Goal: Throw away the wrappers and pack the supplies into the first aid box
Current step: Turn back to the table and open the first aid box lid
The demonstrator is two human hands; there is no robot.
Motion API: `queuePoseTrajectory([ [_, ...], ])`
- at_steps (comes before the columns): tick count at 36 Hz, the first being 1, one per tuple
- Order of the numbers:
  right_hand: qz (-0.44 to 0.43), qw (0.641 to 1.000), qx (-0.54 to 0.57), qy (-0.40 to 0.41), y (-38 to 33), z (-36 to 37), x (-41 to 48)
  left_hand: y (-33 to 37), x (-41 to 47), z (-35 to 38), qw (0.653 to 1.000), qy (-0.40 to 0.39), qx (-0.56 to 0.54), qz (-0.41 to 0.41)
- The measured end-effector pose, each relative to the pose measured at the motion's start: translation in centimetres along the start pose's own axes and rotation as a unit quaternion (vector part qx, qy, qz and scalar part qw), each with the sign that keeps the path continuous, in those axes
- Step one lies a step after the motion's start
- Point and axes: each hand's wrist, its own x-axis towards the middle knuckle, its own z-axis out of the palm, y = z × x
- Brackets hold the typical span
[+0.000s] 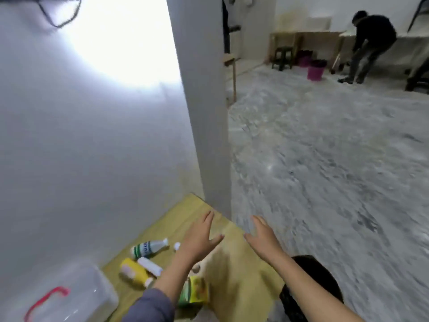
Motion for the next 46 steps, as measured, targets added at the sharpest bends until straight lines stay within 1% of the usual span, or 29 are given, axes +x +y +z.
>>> queuePoseTrajectory([
  [5, -0.094, 0.994, -0.037, -0.04, -6.6, 6.7, -2.1, -6.9, -7.8, -3.4, 0.995, 0.054, -0.024, -0.077],
  [9, -0.163, 0.982, -0.043, -0.079, -11.0, 11.8, -4.4, -11.7, -14.1, -5.2, 0.987, 0.103, -0.03, -0.119],
  [12, -0.226, 0.967, -0.043, -0.11, -13.5, 15.2, -6.1, -14.9, -18.6, -5.9, 0.977, 0.135, -0.05, -0.155],
  [16, -0.302, 0.938, -0.088, -0.148, -16.1, 19.4, -7.8, -19.4, -23.5, -5.7, 0.964, 0.155, -0.03, -0.213],
  [18, -0.346, 0.917, -0.115, -0.163, -17.0, 21.4, -8.3, -21.4, -25.5, -5.3, 0.958, 0.169, -0.02, -0.23],
  [22, -0.44, 0.861, -0.191, -0.171, -18.3, 25.4, -9.0, -24.6, -28.9, -4.2, 0.948, 0.178, -0.025, -0.263],
  [27, -0.539, 0.775, -0.309, -0.118, -18.4, 30.1, -8.0, -27.6, -30.8, -2.6, 0.949, 0.172, 0.017, -0.262],
  [30, -0.568, 0.739, -0.351, -0.097, -18.5, 31.8, -7.3, -28.1, -30.8, -2.1, 0.949, 0.18, 0.018, -0.258],
  [32, -0.579, 0.733, -0.348, -0.086, -18.5, 32.2, -6.9, -28.2, -30.5, -1.9, 0.946, 0.196, 0.003, -0.258],
  [37, -0.596, 0.738, -0.307, -0.08, -18.2, 32.5, -6.5, -28.2, -30.1, -1.3, 0.933, 0.237, -0.033, -0.267],
  [42, -0.629, 0.727, -0.257, -0.098, -17.1, 31.9, -6.2, -28.3, -30.2, -1.2, 0.931, 0.246, -0.036, -0.268],
  [46, -0.649, 0.728, -0.179, -0.134, -16.3, 31.0, -6.4, -28.4, -30.1, -1.0, 0.928, 0.253, -0.039, -0.269],
])
